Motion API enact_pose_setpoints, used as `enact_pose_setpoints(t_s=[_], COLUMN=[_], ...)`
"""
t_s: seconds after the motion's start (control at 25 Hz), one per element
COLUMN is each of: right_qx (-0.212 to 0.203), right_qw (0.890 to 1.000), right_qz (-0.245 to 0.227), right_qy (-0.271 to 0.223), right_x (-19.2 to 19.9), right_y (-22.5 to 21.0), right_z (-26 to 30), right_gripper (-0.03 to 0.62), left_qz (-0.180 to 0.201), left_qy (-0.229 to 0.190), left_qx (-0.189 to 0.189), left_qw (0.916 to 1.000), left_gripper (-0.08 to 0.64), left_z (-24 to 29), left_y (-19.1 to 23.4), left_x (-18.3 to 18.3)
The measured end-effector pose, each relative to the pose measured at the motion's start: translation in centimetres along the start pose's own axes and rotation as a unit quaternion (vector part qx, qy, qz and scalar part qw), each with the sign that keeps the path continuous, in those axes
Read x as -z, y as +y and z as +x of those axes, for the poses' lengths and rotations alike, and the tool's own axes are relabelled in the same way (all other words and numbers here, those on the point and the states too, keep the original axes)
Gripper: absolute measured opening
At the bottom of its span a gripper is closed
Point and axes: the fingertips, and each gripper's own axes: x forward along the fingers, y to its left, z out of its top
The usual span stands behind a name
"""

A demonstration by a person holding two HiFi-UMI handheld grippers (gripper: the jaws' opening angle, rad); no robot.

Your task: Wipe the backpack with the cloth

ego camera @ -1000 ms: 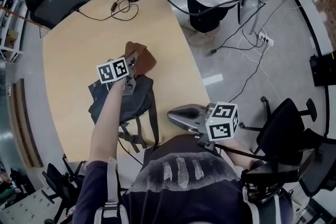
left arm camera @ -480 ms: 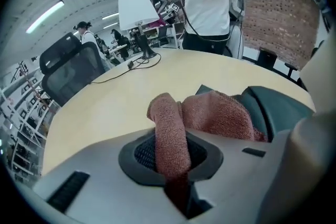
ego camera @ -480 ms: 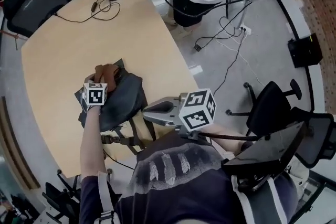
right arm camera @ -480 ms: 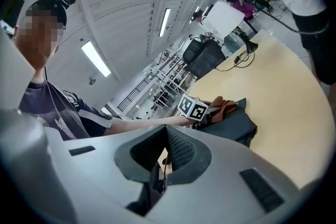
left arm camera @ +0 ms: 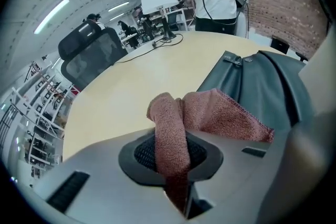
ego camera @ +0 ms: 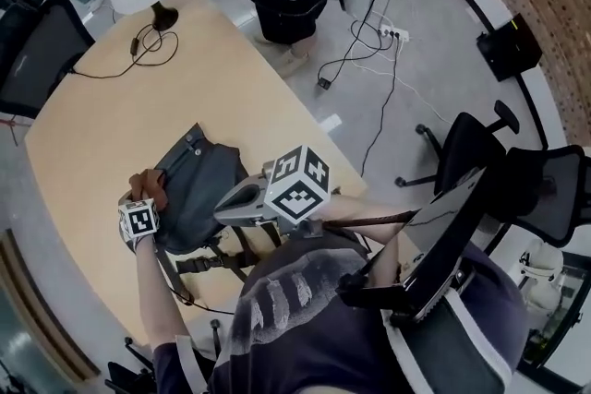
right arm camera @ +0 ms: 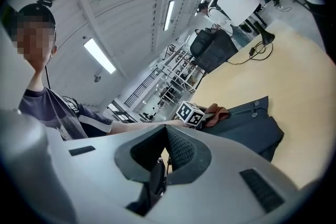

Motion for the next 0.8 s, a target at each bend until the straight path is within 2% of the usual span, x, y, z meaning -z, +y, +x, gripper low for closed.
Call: enact_pose_setpoints(t_s=[0.28,0.48,0.6,0.8], right_qx=[-0.001,-0.022,-0.011,-0.031], right_qw=[1.000,1.000,1.000,0.999], right_qz=[-0.004,-0.002,0.013,0.007], right_qy=[-0.002,0.004,-0.008,0.024], right_x=[0.4,0.8,1.7,2.2], right_y=[0.4,0.4,0.6,1.3], right_z=[-0.6,-1.8,-0.7,1.1], right_gripper=[0.002,0.002,0.002,0.002], left_qz=[-0.024,-0.080,-0.087,-0.084], left_qy=[0.006,0.087,0.088,0.062], left_qx=[-0.031,-0.079,-0.073,-0.046], left_qw=[0.9992,0.9898,0.9896,0.9934], left_gripper=[0.057,0.057,0.057,0.057], left_z=[-1.1,-3.1,-3.9,-4.4], left_y=[2.5,3.1,1.9,-0.6], left_x=[2.8,9.3,9.0,6.0])
